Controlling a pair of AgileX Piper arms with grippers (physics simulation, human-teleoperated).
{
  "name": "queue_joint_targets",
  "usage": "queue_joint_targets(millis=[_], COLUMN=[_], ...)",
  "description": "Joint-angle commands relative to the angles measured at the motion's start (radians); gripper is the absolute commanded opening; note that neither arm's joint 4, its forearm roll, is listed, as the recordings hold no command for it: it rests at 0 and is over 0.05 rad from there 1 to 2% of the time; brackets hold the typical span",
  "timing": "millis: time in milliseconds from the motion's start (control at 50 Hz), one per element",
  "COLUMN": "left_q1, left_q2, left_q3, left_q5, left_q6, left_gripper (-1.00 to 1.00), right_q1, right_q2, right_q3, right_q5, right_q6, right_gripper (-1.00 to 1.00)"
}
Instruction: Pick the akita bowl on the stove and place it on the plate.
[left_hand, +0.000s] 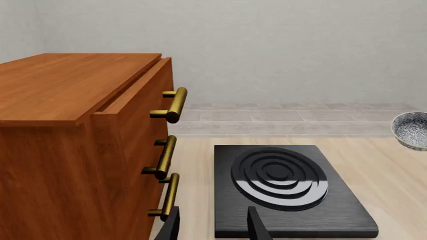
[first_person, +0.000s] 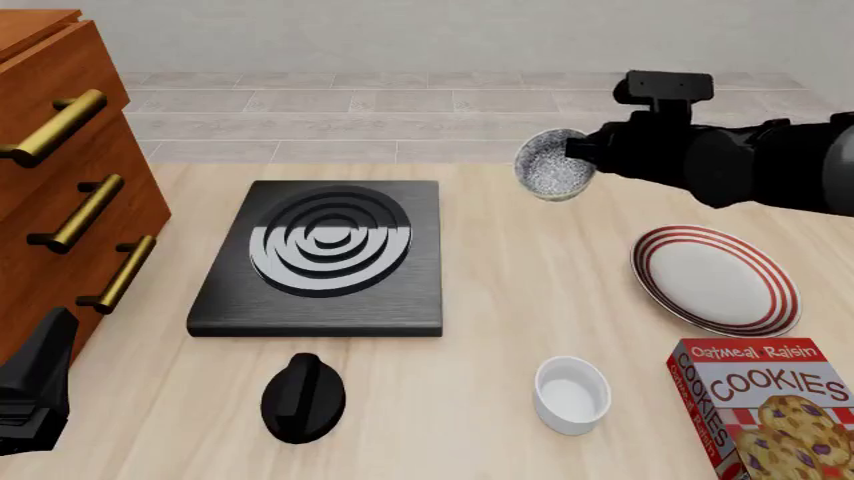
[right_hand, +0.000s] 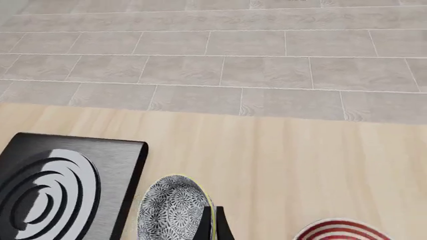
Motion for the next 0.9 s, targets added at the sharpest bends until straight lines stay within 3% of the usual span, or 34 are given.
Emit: queue_joint_targets(millis=[20, 900], left_q1=[0.0, 0.0], left_q2=[0.0, 0.0], left_q3=[0.0, 0.0], left_q5=[0.0, 0.0], left_q6=[0.0, 0.0], left_gripper=[1.0, 1.0], right_q1=[-0.043, -0.227], right_q2=[-0.029, -0.085], right_q3=[0.026, 0.16], right_q5=[-0.013, -0.087], right_q6=[0.005, -0.004], right_gripper=[-1.0, -1.0])
